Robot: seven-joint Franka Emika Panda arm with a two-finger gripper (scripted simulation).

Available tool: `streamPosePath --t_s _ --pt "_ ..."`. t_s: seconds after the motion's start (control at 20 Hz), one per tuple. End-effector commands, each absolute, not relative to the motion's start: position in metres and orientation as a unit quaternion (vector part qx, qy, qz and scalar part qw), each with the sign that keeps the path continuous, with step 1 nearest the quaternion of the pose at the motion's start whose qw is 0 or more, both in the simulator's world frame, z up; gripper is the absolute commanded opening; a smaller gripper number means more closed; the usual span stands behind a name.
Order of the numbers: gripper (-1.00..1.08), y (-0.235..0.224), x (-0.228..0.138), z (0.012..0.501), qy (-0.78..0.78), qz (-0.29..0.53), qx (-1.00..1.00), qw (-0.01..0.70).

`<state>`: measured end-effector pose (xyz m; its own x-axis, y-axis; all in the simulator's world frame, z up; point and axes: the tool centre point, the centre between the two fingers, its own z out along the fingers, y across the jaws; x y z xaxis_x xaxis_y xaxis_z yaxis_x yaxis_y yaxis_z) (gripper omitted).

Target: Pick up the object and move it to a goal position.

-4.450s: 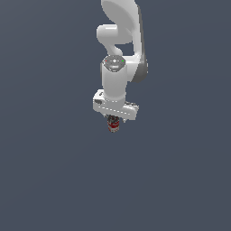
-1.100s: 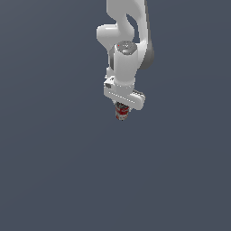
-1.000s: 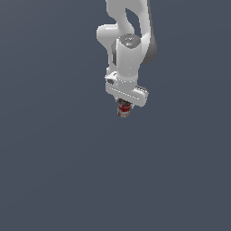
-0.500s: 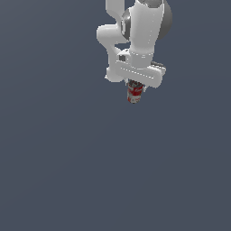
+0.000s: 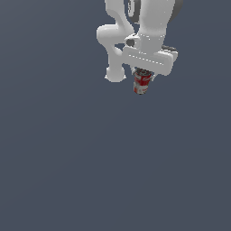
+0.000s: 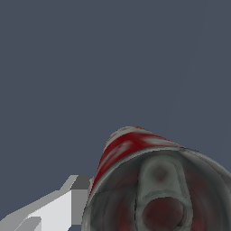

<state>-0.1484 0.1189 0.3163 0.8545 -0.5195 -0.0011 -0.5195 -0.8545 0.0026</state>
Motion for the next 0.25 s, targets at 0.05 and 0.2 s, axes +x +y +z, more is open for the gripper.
streamPosePath --t_s 0.05,0.2 --pt "-1.00 0.1222 -0.1487 0.3238 -0.270 0.000 0.963 0.000" --pt "-1.00 0.1225 -0.1479 0.3236 -0.270 0.000 0.963 0.000"
